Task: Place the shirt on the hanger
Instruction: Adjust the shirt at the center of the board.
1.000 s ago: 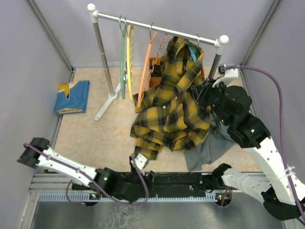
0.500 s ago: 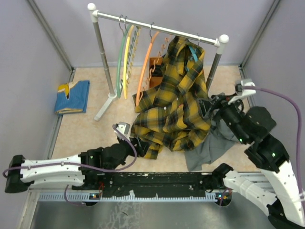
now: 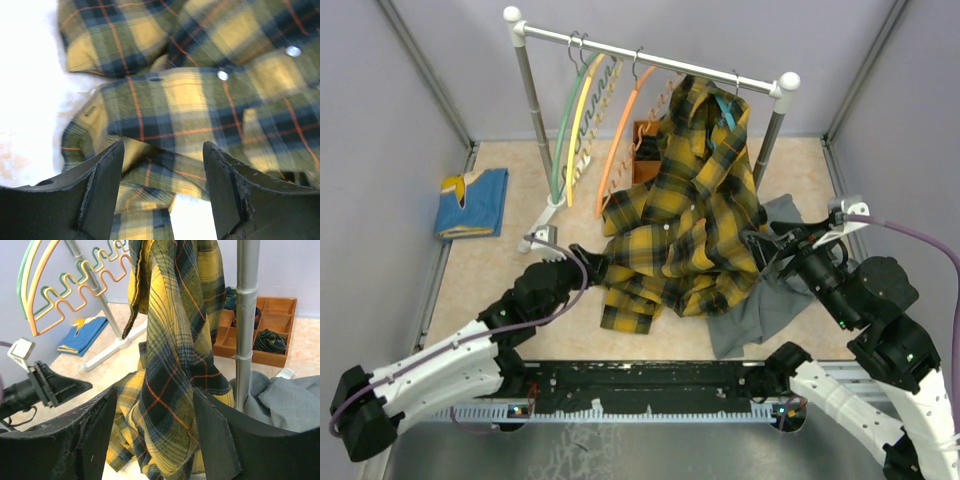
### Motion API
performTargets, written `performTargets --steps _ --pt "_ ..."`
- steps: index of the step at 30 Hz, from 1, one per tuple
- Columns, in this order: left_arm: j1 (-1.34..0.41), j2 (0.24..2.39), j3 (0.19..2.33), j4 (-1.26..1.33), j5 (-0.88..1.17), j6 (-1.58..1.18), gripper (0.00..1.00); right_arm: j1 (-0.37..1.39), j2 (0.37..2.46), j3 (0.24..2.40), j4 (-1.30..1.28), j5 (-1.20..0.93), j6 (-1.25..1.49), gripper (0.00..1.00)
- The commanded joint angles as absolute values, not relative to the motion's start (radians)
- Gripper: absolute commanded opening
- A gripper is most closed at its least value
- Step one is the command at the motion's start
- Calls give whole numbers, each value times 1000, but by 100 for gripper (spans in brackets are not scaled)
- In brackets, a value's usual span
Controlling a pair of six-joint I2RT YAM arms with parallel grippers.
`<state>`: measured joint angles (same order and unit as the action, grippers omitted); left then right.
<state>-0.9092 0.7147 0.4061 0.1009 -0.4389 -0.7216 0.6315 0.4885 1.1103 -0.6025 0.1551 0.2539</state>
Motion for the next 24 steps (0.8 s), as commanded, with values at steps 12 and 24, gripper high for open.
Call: performTargets --steps 12,24 --pt "-703 1186 477 368 109 -736 68 626 432 1053 -613 126 284 58" --pt "-1106 1207 440 280 -151 -705 59 625 370 988 -702 208 403 68"
